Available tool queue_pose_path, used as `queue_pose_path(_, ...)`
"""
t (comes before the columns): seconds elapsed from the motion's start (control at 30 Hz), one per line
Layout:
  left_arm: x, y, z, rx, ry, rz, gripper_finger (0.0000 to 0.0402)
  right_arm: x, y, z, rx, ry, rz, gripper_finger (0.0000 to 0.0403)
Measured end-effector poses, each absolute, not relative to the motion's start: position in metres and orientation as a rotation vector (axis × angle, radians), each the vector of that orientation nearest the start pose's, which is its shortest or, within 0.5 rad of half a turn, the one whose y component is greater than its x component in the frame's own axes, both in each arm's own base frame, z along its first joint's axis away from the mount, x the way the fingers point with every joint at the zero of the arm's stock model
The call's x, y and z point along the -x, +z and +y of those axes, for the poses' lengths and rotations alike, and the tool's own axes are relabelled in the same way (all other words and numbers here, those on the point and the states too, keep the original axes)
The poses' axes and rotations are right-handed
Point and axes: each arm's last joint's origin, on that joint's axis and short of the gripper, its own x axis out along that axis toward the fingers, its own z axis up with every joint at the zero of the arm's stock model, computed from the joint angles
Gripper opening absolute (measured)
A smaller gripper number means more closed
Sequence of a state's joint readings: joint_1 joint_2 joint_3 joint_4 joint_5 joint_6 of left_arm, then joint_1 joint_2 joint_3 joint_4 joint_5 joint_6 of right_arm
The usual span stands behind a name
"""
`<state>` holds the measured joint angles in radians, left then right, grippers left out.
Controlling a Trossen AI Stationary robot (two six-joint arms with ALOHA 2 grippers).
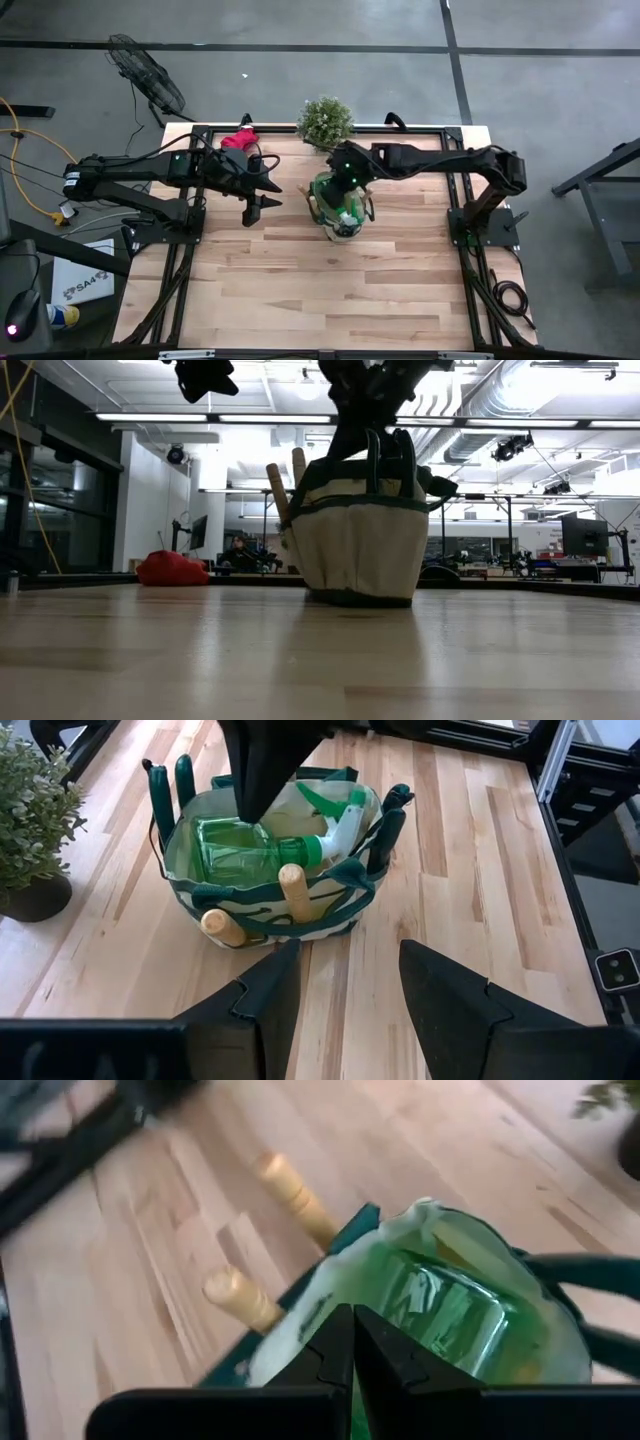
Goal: Pick & Place Garden tools in Gardening bag
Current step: Put the green spray bottle into the brown gardening bag
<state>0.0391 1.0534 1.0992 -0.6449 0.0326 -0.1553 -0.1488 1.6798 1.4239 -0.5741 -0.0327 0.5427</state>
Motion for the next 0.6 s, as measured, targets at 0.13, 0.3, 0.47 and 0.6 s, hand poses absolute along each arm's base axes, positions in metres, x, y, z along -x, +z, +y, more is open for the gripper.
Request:
queue_pose_path(0.13,-0.211,0.35,0.007,0.176,0.054,0.597,0.0167,-0.36,0.288,-0.061,-0.471,-0.237,0.826,0.0002)
queue_pose_path(0.3,-0.211,0.35,0.007,0.181,0.06,0.596,0.0167,-0.356,0.281,-0.07,-0.397,-0.256,0.888,0.0002)
queue_pose_path(0.47,-0.211,0.35,0.009,0.182,0.104,0.593,0.0167,-0.357,0.282,-0.072,-0.33,-0.238,0.886,0.0002)
queue_pose_path(0.6,-0.211,0.35,0.009,0.184,0.13,0.591,0.0167,-0.361,0.273,-0.073,-0.313,-0.234,0.911,0.0002)
